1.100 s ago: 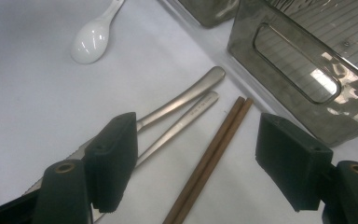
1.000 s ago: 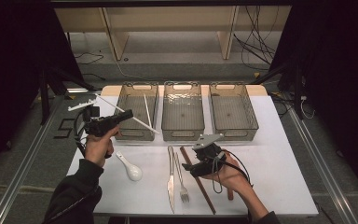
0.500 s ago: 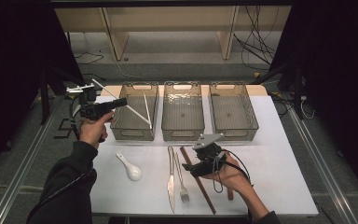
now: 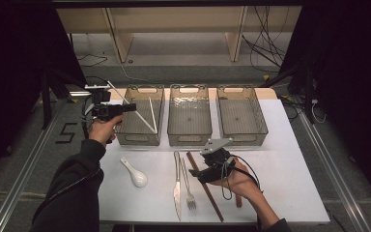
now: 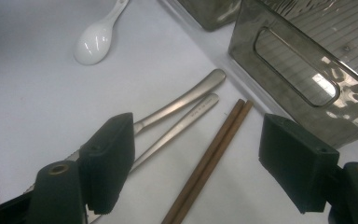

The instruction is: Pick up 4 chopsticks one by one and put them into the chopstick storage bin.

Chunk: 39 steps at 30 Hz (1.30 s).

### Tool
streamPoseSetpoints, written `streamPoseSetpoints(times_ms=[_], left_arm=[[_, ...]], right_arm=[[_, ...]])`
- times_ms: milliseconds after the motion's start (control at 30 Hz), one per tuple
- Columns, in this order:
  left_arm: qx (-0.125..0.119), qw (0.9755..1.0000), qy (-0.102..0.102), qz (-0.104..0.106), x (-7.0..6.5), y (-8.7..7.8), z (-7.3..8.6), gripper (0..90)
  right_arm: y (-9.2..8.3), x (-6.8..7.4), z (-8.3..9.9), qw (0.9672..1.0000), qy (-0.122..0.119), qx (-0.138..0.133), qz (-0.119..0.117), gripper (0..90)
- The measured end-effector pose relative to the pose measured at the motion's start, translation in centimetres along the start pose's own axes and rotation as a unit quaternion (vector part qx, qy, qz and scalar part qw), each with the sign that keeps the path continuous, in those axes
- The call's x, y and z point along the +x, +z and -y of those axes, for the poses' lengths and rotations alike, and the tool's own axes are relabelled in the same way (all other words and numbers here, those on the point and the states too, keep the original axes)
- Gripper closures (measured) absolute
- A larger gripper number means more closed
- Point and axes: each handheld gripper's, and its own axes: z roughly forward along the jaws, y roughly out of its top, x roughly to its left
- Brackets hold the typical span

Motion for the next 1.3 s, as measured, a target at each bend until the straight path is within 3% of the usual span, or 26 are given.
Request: streamPoseSetpoints(times_ms=[433,1300], left_arm=[[0.022,0.9997,-0.005,-0.012,1.0,1.2,0.4,83.9],[0.064,0.9978,-0.006,-0.016,0.8,3.4,0.6,83.4]], right_arm=[[0.0,0.0,0.0,1.0000,-0.001,-0.001,-0.002,25.9],[0.0,-0.1,0.0,1.0000,-0.005,-0.002,-0.003,26.0]])
